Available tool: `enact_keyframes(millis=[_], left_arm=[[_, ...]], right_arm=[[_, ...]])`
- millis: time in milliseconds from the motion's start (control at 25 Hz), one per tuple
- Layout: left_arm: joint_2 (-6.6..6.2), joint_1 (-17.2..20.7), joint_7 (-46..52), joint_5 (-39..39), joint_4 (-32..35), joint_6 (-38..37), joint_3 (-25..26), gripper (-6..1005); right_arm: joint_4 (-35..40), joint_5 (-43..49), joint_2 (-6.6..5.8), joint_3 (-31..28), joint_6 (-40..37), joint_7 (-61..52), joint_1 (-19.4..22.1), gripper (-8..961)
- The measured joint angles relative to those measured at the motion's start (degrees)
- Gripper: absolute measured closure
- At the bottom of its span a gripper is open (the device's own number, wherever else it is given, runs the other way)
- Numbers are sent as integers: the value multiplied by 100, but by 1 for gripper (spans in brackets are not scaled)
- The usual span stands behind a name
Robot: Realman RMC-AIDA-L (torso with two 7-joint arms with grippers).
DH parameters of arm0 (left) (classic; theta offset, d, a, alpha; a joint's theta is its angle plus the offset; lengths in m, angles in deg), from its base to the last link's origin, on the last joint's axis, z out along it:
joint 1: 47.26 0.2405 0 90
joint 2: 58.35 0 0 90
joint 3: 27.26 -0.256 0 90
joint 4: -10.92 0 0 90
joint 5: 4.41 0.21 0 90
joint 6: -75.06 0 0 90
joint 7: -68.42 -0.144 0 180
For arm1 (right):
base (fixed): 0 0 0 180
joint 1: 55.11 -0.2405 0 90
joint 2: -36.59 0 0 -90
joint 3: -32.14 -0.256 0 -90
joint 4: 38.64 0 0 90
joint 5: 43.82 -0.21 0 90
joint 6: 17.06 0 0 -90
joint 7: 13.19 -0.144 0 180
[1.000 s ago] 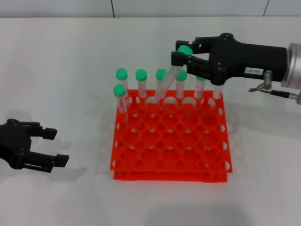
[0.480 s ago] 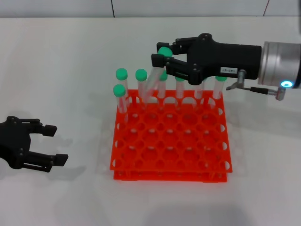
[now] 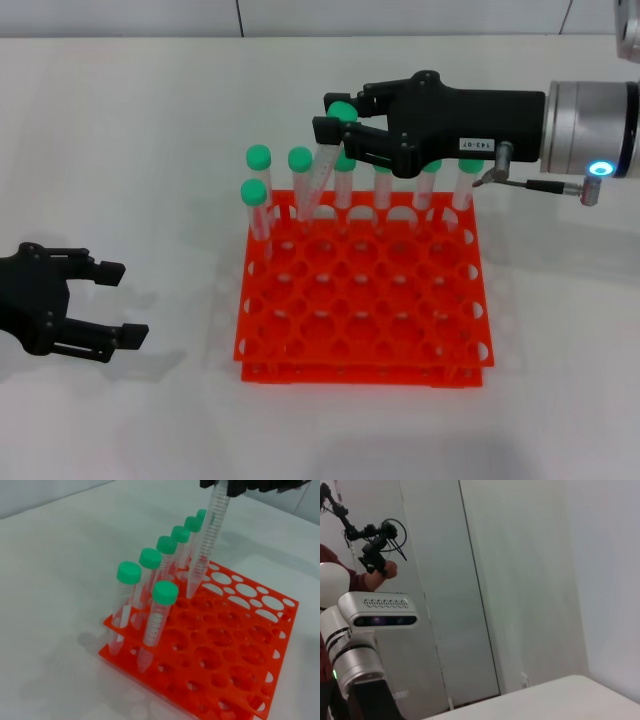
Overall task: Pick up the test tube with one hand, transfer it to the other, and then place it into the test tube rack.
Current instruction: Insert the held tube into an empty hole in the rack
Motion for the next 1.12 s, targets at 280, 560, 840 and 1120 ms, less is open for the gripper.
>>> enact_keyframes(millis=[280, 560, 840, 1120], left_arm=[[0, -26, -55, -14, 1, 0, 0, 115], [5, -32, -146, -23, -21, 0, 0, 115], [-2, -43, -302, 2, -246, 37, 0, 115], [-18, -14, -382, 6, -264, 42, 0, 115]], right_arm=[[396, 586, -10, -31, 31, -428, -33, 686], [493, 644, 29, 9, 75, -466, -36, 686], [442, 598, 49, 318, 477, -427, -111, 686], [425, 589, 60, 378, 522, -455, -204, 686]])
